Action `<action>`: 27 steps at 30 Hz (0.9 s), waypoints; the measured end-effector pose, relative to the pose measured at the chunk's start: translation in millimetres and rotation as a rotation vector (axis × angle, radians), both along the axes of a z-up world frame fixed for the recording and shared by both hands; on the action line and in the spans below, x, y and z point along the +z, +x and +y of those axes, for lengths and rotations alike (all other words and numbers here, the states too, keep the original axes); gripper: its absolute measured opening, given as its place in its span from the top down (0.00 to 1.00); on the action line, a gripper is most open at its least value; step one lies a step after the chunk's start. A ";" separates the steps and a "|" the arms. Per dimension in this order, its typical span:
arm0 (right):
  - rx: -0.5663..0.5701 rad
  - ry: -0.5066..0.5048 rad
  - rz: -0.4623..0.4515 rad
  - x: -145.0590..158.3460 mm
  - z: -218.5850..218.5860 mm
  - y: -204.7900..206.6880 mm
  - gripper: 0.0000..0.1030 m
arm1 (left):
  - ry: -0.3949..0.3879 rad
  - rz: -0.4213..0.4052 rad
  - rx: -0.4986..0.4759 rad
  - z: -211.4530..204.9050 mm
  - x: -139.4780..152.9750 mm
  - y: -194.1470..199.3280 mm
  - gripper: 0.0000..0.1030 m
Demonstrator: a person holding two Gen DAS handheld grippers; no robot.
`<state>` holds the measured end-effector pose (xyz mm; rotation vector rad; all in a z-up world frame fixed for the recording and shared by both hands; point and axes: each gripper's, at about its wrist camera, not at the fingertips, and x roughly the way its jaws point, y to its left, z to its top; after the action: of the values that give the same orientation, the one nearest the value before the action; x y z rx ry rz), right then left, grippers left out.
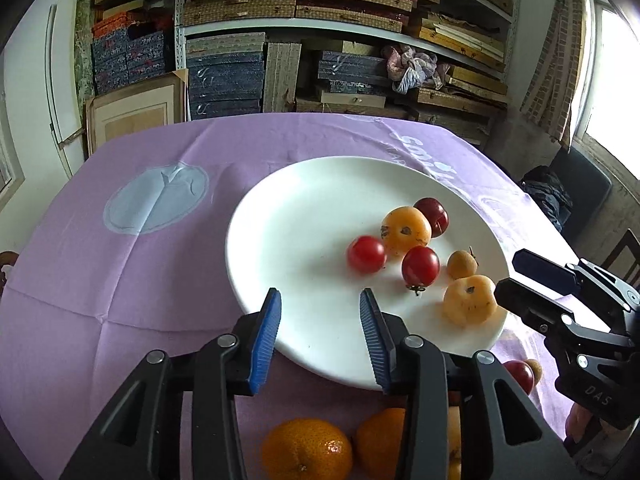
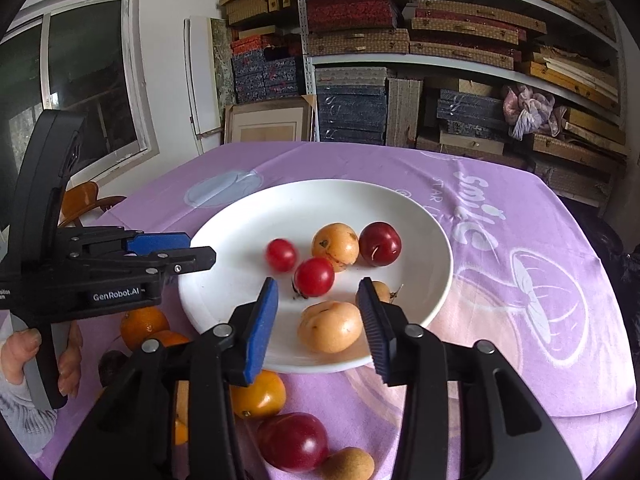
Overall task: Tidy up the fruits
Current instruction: 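Release the tomato and plum onto the white plate with both tools, then grasp a dark purple tomato with the left tool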
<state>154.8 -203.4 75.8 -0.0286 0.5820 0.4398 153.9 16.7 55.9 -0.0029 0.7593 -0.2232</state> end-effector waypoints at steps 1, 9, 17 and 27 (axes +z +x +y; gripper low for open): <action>-0.002 0.008 -0.002 1.6 -3.4 -2.8 0.60 | -0.005 -0.007 0.002 3.2 3.7 -3.6 0.60; -0.002 0.050 -0.020 20.8 -25.1 -41.2 0.42 | 0.017 -0.093 0.030 35.6 30.2 -65.1 0.42; -0.024 0.002 -0.026 5.8 -44.6 -94.7 0.37 | 0.046 0.018 -0.015 58.0 -12.5 -100.6 0.41; -0.048 0.019 0.012 -2.3 -58.7 -88.4 0.33 | 0.099 0.040 -0.086 37.8 -30.8 -112.5 0.41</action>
<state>66.4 -262.0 73.5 0.0060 0.5891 0.3988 41.4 54.5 25.1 0.1191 0.8109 -0.2678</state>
